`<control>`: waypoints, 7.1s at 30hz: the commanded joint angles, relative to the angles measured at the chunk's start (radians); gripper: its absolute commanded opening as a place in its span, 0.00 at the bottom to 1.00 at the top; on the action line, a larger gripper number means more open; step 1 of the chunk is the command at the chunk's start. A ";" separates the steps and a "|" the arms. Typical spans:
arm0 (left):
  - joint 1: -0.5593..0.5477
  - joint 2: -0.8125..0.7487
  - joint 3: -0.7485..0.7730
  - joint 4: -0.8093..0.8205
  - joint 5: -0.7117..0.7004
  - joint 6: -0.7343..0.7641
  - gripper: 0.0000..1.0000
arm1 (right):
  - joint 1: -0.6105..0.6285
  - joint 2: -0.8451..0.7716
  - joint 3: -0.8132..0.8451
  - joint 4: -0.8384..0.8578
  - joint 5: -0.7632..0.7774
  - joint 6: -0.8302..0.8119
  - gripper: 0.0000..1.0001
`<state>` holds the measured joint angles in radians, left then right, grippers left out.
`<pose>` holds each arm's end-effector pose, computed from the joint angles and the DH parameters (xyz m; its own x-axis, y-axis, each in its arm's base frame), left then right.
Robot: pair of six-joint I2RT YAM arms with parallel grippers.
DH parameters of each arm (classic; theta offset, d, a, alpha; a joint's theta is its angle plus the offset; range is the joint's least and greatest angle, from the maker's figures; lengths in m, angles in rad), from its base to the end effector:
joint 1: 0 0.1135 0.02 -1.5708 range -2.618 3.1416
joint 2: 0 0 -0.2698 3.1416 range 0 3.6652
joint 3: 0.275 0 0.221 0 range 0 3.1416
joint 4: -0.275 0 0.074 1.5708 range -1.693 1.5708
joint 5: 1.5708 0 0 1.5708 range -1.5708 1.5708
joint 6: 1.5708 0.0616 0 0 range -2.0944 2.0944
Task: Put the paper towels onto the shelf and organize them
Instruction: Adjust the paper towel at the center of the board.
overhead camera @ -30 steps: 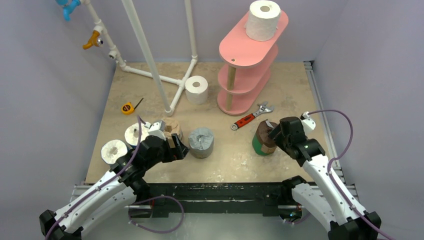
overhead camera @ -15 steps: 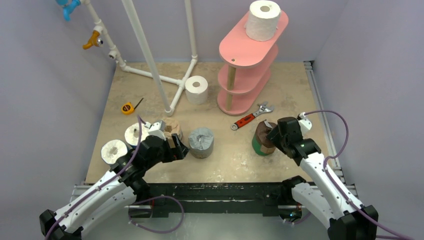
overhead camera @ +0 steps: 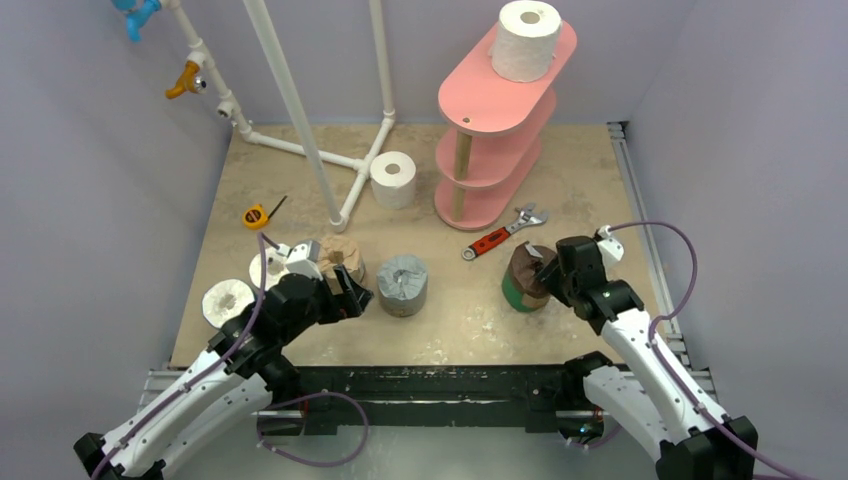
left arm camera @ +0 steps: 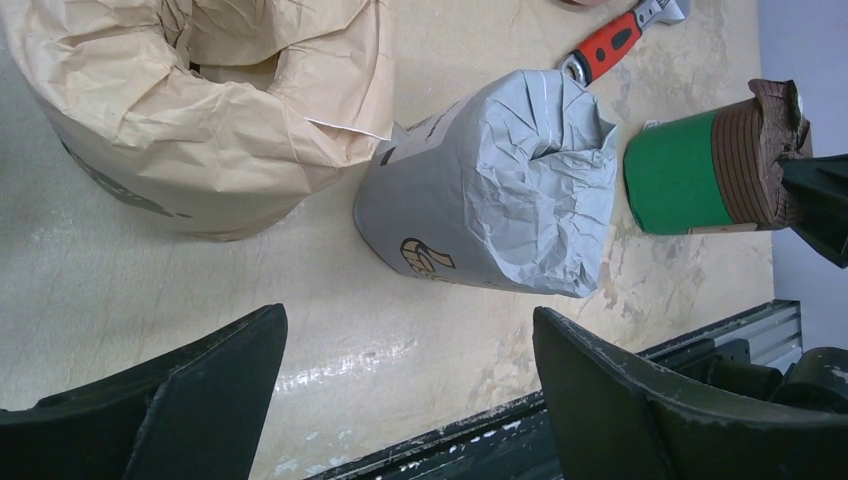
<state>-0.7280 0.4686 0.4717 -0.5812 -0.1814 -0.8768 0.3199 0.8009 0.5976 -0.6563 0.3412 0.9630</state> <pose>0.0854 -0.0612 0.2225 -0.6773 -0.4091 -0.6115 0.0329 0.8134 -0.5807 0.1383 0.0241 0.2230 -0.4837 0.6547 -0.5809 0.5395 0.7456 0.3911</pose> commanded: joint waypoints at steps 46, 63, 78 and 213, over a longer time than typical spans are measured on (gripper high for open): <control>-0.004 -0.139 -0.068 0.886 0.378 -0.042 1.00 | 0.001 -0.144 -0.115 1.265 -1.037 0.284 0.40; -0.004 0.209 -0.050 1.381 0.583 -0.213 0.97 | 0.002 -0.129 -0.153 1.430 -1.044 0.379 0.40; -0.004 0.335 -0.008 1.559 0.691 -0.324 0.89 | 0.001 -0.111 -0.149 1.409 -1.028 0.362 0.40; -0.504 0.624 0.780 -0.069 -0.094 0.520 0.71 | 0.007 -0.120 0.177 0.077 -0.513 -0.404 0.91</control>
<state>-1.2308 1.2800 1.4143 -0.7414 -0.1314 -0.2474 0.3271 0.6266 0.7837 -0.6472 0.0322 0.6601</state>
